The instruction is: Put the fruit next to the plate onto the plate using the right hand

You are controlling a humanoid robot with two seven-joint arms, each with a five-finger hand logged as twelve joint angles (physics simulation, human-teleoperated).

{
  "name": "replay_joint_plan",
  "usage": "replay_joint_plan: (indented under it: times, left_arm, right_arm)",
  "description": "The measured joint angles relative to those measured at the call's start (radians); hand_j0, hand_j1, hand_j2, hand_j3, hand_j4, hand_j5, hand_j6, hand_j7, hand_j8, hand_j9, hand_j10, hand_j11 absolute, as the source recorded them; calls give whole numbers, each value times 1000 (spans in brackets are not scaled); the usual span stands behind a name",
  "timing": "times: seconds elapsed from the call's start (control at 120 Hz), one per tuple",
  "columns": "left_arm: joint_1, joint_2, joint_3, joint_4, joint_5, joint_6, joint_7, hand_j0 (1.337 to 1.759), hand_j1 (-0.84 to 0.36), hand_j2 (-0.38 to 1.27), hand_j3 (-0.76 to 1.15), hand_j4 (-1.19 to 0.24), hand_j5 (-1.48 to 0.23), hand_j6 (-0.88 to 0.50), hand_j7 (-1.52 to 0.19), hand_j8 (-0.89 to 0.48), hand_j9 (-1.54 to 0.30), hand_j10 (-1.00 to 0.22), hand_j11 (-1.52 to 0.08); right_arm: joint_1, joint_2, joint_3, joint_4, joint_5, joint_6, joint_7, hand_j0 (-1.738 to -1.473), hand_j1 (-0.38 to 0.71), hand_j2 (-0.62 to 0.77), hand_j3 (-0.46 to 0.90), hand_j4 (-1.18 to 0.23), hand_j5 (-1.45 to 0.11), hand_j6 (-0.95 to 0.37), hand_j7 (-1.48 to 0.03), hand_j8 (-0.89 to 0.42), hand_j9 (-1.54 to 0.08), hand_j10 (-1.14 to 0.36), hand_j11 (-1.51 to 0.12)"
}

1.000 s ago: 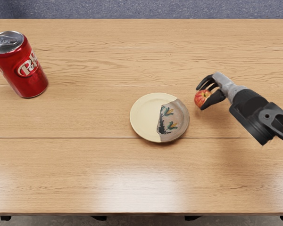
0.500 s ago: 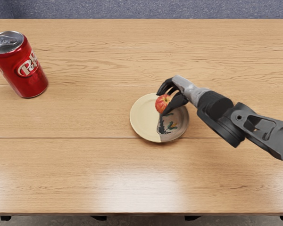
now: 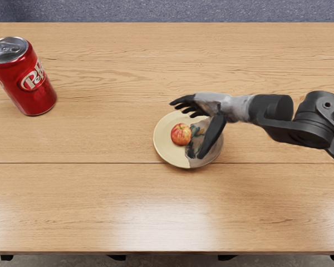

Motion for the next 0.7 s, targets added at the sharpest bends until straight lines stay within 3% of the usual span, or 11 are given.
replay_joint_plan:
  times: [0.117, 0.308, 0.467, 0.7]
  left_arm:
    - [0, 0, 0, 0, 0, 0, 0, 1658, 349, 0, 0, 0, 0, 0, 0, 0, 0, 0, 0]
    - [0, 0, 0, 0, 0, 0, 0, 1658, 349, 0, 0, 0, 0, 0, 0, 0, 0, 0, 0]
    - [-2, 0, 0, 0, -1, 0, 0, 1658, 349, 0, 0, 0, 0, 0, 0, 0, 0, 0, 0]
    - [-9, 0, -2, 1, 0, 2, 0, 1658, 349, 0, 0, 0, 0, 0, 0, 0, 0, 0, 0]
  right_arm:
    - [-83, -80, 182, -14, 214, 175, 27, -1658, -258, 39, 0, -85, -118, -69, -113, -61, -116, -72, -115]
    - [-262, -172, 337, -134, 575, 247, 38, -1658, -295, 12, 0, -49, -66, -42, -64, -39, -66, -44, -65]
    - [-397, -206, 502, -188, 660, 257, 39, -1658, -309, 4, 0, -35, -47, -32, -46, -30, -47, -32, -47]
    - [-475, -235, 589, -207, 709, 260, 40, -1658, -319, -1, 0, -26, -35, -24, -35, -24, -35, -25, -35]
